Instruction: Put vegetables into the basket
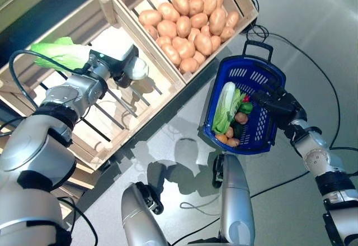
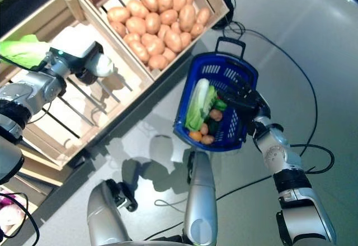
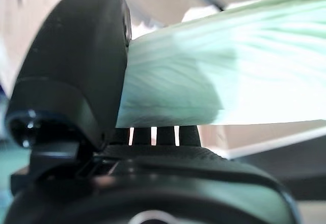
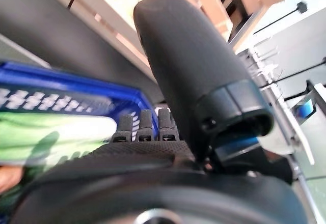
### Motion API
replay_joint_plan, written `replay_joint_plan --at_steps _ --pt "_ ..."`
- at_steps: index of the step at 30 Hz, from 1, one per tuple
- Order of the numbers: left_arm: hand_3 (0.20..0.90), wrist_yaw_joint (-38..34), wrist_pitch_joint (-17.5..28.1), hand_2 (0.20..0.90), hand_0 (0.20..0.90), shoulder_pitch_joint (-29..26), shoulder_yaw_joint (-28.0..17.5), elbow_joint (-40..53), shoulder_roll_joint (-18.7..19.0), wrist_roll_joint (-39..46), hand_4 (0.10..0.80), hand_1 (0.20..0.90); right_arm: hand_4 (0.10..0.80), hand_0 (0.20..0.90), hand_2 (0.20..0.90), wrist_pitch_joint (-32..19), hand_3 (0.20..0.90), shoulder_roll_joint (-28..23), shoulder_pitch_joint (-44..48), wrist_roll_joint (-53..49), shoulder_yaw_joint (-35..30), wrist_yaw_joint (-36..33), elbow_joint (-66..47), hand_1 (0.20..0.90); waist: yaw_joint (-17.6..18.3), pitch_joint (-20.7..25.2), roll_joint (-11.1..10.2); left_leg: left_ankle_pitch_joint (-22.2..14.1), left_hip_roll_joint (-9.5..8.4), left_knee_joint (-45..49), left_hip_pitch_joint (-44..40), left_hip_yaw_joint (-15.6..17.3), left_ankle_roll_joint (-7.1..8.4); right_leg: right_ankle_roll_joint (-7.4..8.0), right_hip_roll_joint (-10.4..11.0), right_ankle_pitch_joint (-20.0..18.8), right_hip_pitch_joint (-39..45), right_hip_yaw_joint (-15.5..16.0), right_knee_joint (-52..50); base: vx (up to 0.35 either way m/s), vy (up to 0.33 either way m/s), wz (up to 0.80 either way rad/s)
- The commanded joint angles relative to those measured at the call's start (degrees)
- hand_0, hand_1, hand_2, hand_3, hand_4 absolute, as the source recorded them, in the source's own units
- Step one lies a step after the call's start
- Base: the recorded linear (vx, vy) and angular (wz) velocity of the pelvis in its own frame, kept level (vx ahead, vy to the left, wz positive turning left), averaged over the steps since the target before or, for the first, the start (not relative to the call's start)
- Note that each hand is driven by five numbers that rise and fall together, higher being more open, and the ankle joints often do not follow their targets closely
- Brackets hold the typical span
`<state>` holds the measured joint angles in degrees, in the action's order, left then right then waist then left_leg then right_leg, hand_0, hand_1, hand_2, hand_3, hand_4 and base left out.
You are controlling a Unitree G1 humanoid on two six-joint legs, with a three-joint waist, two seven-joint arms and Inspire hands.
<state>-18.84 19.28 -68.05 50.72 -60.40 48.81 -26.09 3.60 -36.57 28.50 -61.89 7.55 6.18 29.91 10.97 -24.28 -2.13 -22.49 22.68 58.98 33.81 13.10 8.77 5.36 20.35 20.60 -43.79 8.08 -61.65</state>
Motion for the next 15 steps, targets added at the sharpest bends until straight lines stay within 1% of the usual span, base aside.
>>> replay_joint_plan --at_steps 1,3,4,5,6,7,9,10,11,13,14,15 --pt "0.3 -5.7 5.6 0.3 0.3 5.3 -8.4 5.7 2.8 9.5 0.4 0.3 0.8 0.9 0.9 -4.5 0.9 3.7 -1.2 3.1 0.0 -0.6 -2.6 0.9 -1.7 9.4 0.0 5.8 0.04 -11.1 -3.1 -0.9 -2.18 1.97 2.5 -7.0 11.8 -0.5 14.7 0.071 -0.012 -0.02" --pt "0.3 -4.7 6.9 0.3 0.3 8.9 -12.4 9.4 2.5 11.6 0.4 0.3 0.8 0.9 0.9 -4.1 0.9 4.7 -2.1 4.5 -0.1 -0.5 -3.0 0.9 -2.6 10.4 -0.1 6.9 -1.05 -15.1 -7.3 -0.1 -2.31 1.84 1.9 -7.5 16.2 0.9 18.3 0.069 -0.022 0.06" --pt "0.3 -4.2 7.5 0.3 0.3 11.1 -14.7 11.4 2.0 13.2 0.4 0.3 0.8 0.9 0.9 -3.8 0.9 5.2 -2.5 5.1 0.0 -0.2 -3.2 0.9 -3.0 11.0 -0.1 9.3 -1.69 -18.2 -9.1 0.7 -2.98 1.11 1.2 -9.3 18.1 2.0 21.4 0.103 -0.043 0.08" --pt "0.3 -2.1 8.0 0.3 0.3 14.8 -18.7 15.3 0.7 16.1 0.4 0.3 0.8 0.9 0.9 -3.1 0.9 6.1 -3.1 6.6 0.2 0.6 -3.1 0.9 -3.7 12.2 0.1 10.8 -2.58 -22.3 -12.9 1.7 -2.86 0.87 -0.4 -9.8 22.3 3.5 25.4 0.073 -0.035 0.01" --pt "0.3 -1.6 8.1 0.3 0.3 15.7 -19.5 16.2 0.5 17.3 0.4 0.3 0.8 0.9 0.9 -2.8 0.9 6.3 -3.3 7.0 0.3 1.1 -3.2 0.9 -3.8 12.4 0.2 11.2 -2.74 -23.2 -13.7 1.9 -2.78 0.84 -0.7 -9.9 23.2 3.7 26.2 0.152 -0.037 -0.06" --pt "0.3 -0.1 8.6 0.3 0.3 18.1 -21.9 18.4 -0.6 20.0 0.4 0.3 0.8 0.9 0.9 -2.2 0.9 6.6 -3.6 7.7 0.6 1.9 -3.5 0.9 -4.2 13.1 0.3 12.2 -3.35 -26.0 -16.2 2.7 -2.67 0.64 -2.0 -10.3 26.0 4.5 29.2 0.114 -0.024 -0.04" --pt "0.3 3.2 8.9 0.3 0.3 21.4 -25.1 21.8 -2.1 25.9 0.4 0.3 0.8 0.9 0.9 -1.3 0.9 7.1 -3.9 9.9 1.6 3.4 -3.9 0.9 -4.8 14.5 0.4 14.2 -4.48 -30.7 -20.2 3.8 -2.35 0.41 -3.9 -11.2 30.2 5.6 34.4 0.131 -0.026 0.0" --pt "0.3 5.0 9.0 0.3 0.3 23.0 -26.7 23.5 -3.4 29.0 0.4 0.3 0.8 0.9 0.9 -0.4 0.9 7.2 -3.9 10.7 2.1 4.4 -4.2 0.9 -5.1 15.4 0.5 15.2 -5.38 -33.4 -22.5 4.2 -2.24 0.32 -5.0 -11.8 32.7 6.2 37.3 0.096 -0.02 -0.08" --pt "0.3 5.3 8.8 0.3 0.3 23.3 -26.9 23.8 -3.5 29.4 0.4 0.3 0.8 0.9 0.9 -0.2 0.9 7.2 -3.8 10.7 2.2 4.4 -4.3 0.9 -5.2 15.5 0.5 15.4 -5.56 -33.9 -23.0 4.3 -2.21 0.3 -5.2 -11.9 33.2 6.2 38.0 0.134 -0.02 -0.12" --pt "0.3 11.3 8.1 0.3 0.3 26.4 -30.3 27.3 -7.2 38.8 0.4 0.3 0.8 0.9 0.9 2.2 0.9 6.8 -1.8 11.4 3.8 7.2 -4.6 0.9 -6.0 18.1 0.4 17.9 -7.74 -42.0 -29.3 5.3 -1.8 0.36 -8.1 -13.8 40.2 7.5 47.6 0.144 -0.012 -0.07" --pt "0.3 12.6 7.8 0.3 0.3 26.7 -30.7 27.9 -8.3 41.5 0.4 0.3 0.8 0.9 0.9 2.8 0.9 6.7 -0.9 11.3 4.4 7.7 -4.5 0.9 -6.2 18.7 0.3 18.5 -8.25 -43.9 -30.8 5.5 -1.77 0.48 -8.6 -14.5 41.8 7.7 49.6 0.083 -0.002 0.0" --pt "0.3 13.1 7.7 0.3 0.3 26.8 -30.8 28.0 -8.5 42.1 0.4 0.3 0.8 0.9 0.9 2.9 0.9 6.7 -0.6 11.4 4.5 8.0 -4.4 0.9 -6.2 18.7 0.3 18.7 -8.35 -44.3 -31.1 5.5 -1.75 0.52 -8.7 -14.7 42.2 7.7 50.0 0.034 -0.001 0.02"
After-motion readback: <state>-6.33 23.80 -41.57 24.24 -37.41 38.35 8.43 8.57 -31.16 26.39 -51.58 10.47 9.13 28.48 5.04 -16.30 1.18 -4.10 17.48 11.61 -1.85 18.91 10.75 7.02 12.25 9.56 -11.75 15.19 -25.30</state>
